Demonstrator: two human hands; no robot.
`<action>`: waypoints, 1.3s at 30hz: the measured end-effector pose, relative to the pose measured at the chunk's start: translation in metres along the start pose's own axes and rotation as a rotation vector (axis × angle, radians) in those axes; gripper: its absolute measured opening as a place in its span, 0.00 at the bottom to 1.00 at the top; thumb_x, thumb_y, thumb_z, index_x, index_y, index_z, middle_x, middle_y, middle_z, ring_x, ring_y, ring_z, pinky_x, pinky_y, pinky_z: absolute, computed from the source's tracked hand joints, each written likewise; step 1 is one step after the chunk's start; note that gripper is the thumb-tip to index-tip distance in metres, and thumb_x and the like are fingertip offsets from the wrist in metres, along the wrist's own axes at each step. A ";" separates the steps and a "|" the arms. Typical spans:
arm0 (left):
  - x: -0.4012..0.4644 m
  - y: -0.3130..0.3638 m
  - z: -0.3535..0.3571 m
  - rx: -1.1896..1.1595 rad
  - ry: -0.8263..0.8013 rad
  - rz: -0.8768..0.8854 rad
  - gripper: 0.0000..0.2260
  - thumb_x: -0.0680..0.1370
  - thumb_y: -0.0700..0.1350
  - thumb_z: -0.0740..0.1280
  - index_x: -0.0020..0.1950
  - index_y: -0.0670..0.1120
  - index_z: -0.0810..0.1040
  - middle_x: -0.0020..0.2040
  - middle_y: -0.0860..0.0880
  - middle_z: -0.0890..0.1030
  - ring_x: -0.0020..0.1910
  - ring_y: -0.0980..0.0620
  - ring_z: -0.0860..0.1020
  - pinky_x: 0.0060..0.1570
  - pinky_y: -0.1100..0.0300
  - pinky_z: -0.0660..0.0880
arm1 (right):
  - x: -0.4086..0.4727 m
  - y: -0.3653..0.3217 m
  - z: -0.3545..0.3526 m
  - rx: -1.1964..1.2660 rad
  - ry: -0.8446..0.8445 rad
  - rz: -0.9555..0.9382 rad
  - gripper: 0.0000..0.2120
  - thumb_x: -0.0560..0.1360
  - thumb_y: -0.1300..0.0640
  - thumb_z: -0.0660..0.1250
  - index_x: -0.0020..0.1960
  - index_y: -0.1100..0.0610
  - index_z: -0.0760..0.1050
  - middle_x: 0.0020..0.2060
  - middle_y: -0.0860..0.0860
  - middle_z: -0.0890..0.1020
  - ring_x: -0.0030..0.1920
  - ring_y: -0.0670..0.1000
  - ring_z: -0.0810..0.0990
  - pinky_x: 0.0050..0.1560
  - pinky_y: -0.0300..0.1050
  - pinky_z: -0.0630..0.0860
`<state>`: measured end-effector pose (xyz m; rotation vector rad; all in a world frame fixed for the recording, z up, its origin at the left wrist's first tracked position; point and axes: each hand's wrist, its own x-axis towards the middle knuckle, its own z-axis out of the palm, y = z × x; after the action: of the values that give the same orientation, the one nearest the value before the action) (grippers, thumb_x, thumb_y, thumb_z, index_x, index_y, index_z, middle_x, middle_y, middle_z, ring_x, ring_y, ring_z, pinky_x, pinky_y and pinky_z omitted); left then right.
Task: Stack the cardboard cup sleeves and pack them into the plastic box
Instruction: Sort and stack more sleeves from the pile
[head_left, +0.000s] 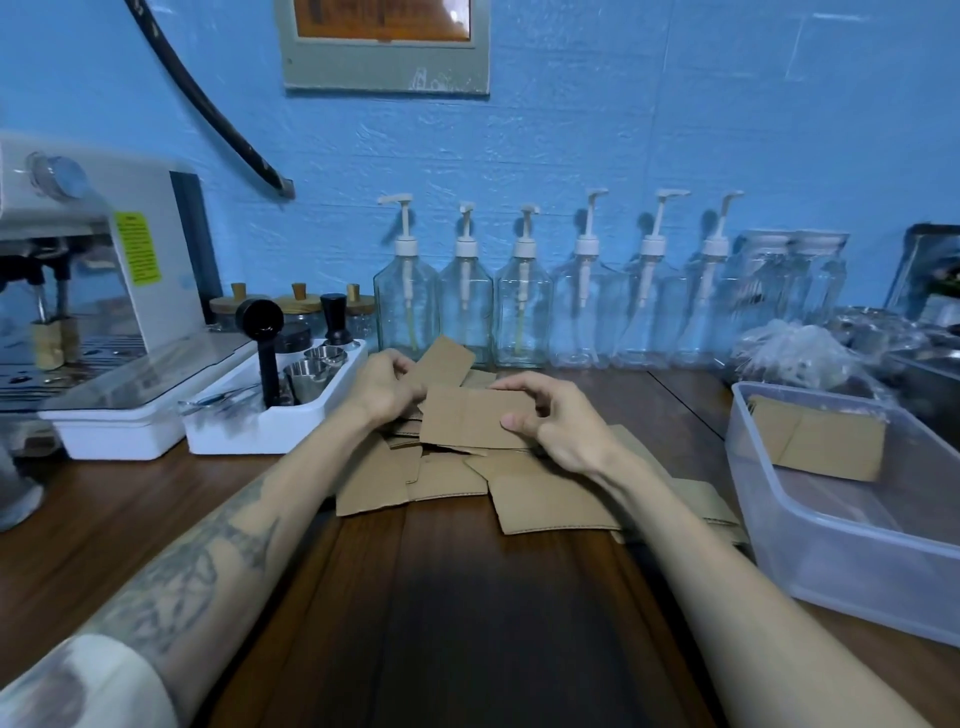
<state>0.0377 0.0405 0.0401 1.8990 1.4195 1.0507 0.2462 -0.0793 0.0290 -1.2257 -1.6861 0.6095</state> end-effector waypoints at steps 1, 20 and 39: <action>-0.002 0.000 -0.002 -0.081 0.027 -0.021 0.08 0.75 0.40 0.73 0.51 0.44 0.76 0.42 0.47 0.79 0.36 0.50 0.78 0.36 0.56 0.77 | 0.000 0.000 0.000 -0.011 0.005 -0.002 0.15 0.76 0.65 0.70 0.58 0.49 0.78 0.53 0.50 0.83 0.53 0.50 0.80 0.56 0.39 0.76; -0.083 -0.002 -0.046 -0.281 -0.046 0.317 0.07 0.77 0.41 0.71 0.53 0.49 0.78 0.51 0.49 0.81 0.46 0.53 0.80 0.43 0.63 0.77 | -0.002 -0.003 -0.005 -0.138 0.035 0.038 0.19 0.77 0.63 0.70 0.65 0.49 0.77 0.42 0.60 0.82 0.34 0.52 0.74 0.40 0.48 0.76; -0.076 -0.015 -0.022 0.032 -0.062 0.472 0.14 0.77 0.54 0.69 0.62 0.54 0.75 0.52 0.53 0.81 0.47 0.57 0.77 0.49 0.58 0.75 | -0.007 -0.026 0.011 -0.251 -0.012 -0.070 0.17 0.76 0.60 0.71 0.64 0.50 0.77 0.54 0.46 0.82 0.53 0.45 0.79 0.53 0.30 0.73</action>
<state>0.0009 -0.0283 0.0201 2.3338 0.9763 1.1671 0.2253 -0.0942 0.0422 -1.3330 -1.8491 0.3715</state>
